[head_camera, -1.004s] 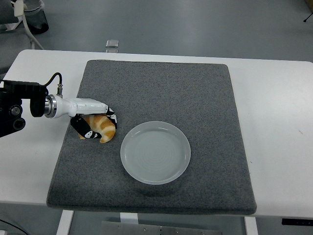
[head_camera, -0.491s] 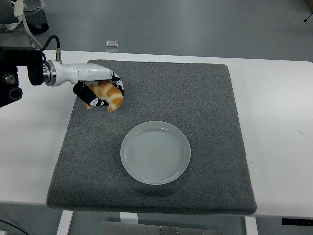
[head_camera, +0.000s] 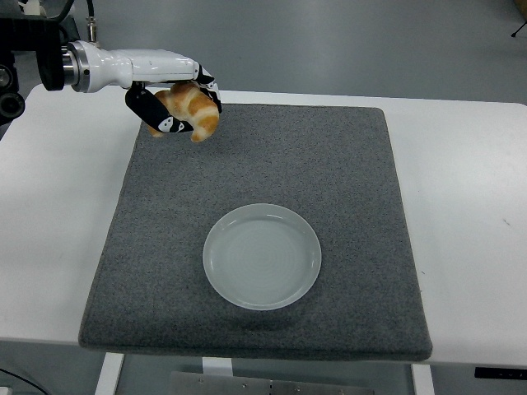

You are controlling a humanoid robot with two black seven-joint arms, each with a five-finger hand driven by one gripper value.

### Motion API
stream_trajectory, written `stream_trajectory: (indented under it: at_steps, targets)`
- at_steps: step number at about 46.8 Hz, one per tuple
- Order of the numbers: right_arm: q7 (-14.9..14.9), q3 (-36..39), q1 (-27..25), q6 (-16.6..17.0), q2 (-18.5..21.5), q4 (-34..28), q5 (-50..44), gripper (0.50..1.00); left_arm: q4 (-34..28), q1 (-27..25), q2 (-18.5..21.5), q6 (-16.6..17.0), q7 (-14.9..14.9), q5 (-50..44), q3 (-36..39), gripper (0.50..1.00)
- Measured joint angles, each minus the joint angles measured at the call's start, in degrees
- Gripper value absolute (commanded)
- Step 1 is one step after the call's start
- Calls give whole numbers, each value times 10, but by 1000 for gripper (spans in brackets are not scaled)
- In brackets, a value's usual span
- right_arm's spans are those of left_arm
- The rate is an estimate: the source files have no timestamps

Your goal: Place the bread on the plate

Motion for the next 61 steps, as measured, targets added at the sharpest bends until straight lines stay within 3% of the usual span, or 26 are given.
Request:
stream_trajectory:
  at_steps: [20,50,61]
  targets:
    - [0,0,0,0,0,0,0,930,-48,-48,-12,-15,0,-1,-3,500]
    - [0,0,0,0,0,0,0,930,-54,7,-172,-33,3,25,9,500]
    - [0,0,0,0,0,0,0,932,-41,28,-183,-31,4,63,56,500]
